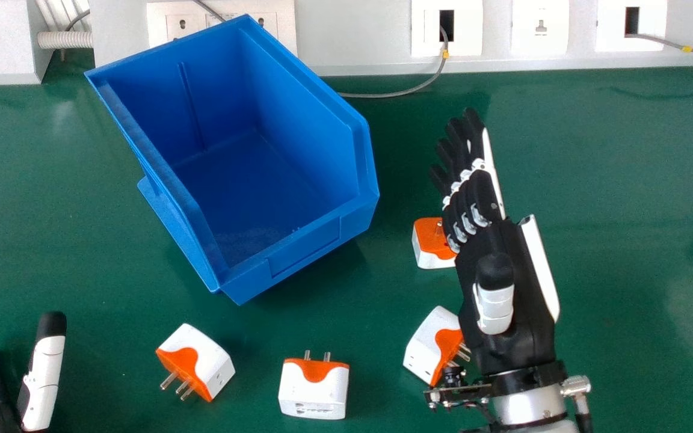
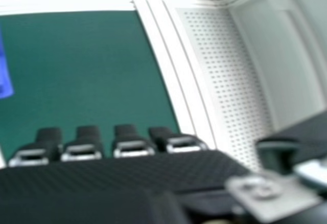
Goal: Pick all objects and put in blue box
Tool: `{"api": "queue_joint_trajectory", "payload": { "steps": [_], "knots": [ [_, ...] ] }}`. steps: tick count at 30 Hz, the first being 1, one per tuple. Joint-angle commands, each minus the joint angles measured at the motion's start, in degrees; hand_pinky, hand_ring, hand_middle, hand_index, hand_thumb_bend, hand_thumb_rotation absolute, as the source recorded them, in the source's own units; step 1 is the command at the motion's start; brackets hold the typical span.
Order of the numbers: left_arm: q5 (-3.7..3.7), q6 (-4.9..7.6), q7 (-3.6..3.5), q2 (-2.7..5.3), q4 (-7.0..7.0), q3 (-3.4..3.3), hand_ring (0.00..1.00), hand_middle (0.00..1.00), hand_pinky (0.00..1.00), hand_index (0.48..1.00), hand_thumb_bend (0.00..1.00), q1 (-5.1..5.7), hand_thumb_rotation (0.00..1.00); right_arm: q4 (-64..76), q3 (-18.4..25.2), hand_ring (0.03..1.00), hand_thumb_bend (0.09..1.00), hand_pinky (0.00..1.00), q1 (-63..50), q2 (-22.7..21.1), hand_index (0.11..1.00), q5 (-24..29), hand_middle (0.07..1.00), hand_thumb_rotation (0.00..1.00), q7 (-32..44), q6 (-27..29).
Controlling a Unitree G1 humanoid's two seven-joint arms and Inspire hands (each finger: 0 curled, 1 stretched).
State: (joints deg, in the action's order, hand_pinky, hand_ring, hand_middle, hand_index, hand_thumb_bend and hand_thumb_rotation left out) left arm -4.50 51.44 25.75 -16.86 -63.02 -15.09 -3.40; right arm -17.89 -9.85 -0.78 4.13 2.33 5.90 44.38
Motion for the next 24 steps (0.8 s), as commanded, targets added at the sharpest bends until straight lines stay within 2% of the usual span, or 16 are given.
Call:
{"api": "queue_joint_trajectory", "payload": {
  "steps": [1, 3, 5, 8, 9, 10, 13, 18, 24],
  "knots": [
    [0.22, -1.94, 0.05, 0.25, -1.11, -0.13, 0.98, 0.97, 0.97, 1.000, 1.00, 1.78, 0.95, 1.5, 0.1, 0.998, 0.932, 0.97, 0.9, 0.8, 1.000, 0.7, 1.000, 1.00, 0.4, 0.4],
    [0.34, -1.95, -0.23, 0.20, -1.23, -0.10, 0.98, 0.97, 0.97, 1.000, 1.00, 1.80, 0.95, 1.2, 0.3, 0.998, 0.932, 0.97, 1.1, 1.0, 1.000, 0.7, 1.000, 1.00, 0.4, 0.7],
    [-0.09, -2.14, 0.08, 0.07, -1.07, 0.14, 0.98, 0.97, 0.97, 1.000, 1.00, 1.94, 0.95, 1.1, 0.5, 0.998, 0.933, 0.97, 1.3, 1.0, 1.000, 0.4, 1.000, 1.00, 0.2, 0.7],
    [0.37, -2.21, -0.31, 0.36, -0.73, 0.05, 0.98, 0.97, 0.98, 1.000, 1.00, 2.07, 0.95, 1.8, 0.7, 0.994, 0.936, 0.96, 1.1, 0.6, 1.000, 0.1, 1.000, 1.00, 0.3, 0.1],
    [0.39, -2.24, -0.27, 0.41, -0.67, 0.04, 0.98, 0.97, 0.99, 1.000, 1.00, 2.06, 0.95, 2.0, 0.6, 0.995, 0.946, 0.96, 1.0, 0.5, 1.000, 0.2, 1.000, 1.00, 0.5, -0.1],
    [-0.04, -2.36, 0.26, 0.25, -0.67, 0.20, 0.98, 0.97, 0.98, 1.000, 1.00, 2.04, 0.95, 2.1, 0.6, 0.997, 0.949, 0.96, 0.9, 0.5, 1.000, 0.3, 1.000, 1.00, 0.7, -0.2],
    [0.33, -2.21, 0.09, 0.25, -0.81, -0.03, 0.97, 0.96, 0.96, 1.000, 1.00, 1.87, 0.95, 2.3, 0.5, 0.996, 0.940, 0.97, 0.8, 0.7, 1.000, 0.3, 1.000, 1.00, 0.8, -0.4],
    [-0.44, -2.74, 0.74, -0.14, -0.80, 0.42, 0.98, 0.97, 0.98, 1.000, 1.00, 2.18, 0.95, 1.7, 0.8, 0.991, 0.933, 0.96, 0.9, 1.2, 1.000, 0.0, 1.000, 1.00, 0.4, 0.4],
    [-0.38, -2.52, 0.83, -0.13, -0.69, 0.46, 0.98, 0.97, 0.98, 1.000, 1.00, 2.30, 0.96, 2.2, 1.3, 0.999, 0.953, 0.96, 1.0, 0.2, 1.000, -1.2, 1.000, 1.00, 0.2, -0.1]
  ]
}}
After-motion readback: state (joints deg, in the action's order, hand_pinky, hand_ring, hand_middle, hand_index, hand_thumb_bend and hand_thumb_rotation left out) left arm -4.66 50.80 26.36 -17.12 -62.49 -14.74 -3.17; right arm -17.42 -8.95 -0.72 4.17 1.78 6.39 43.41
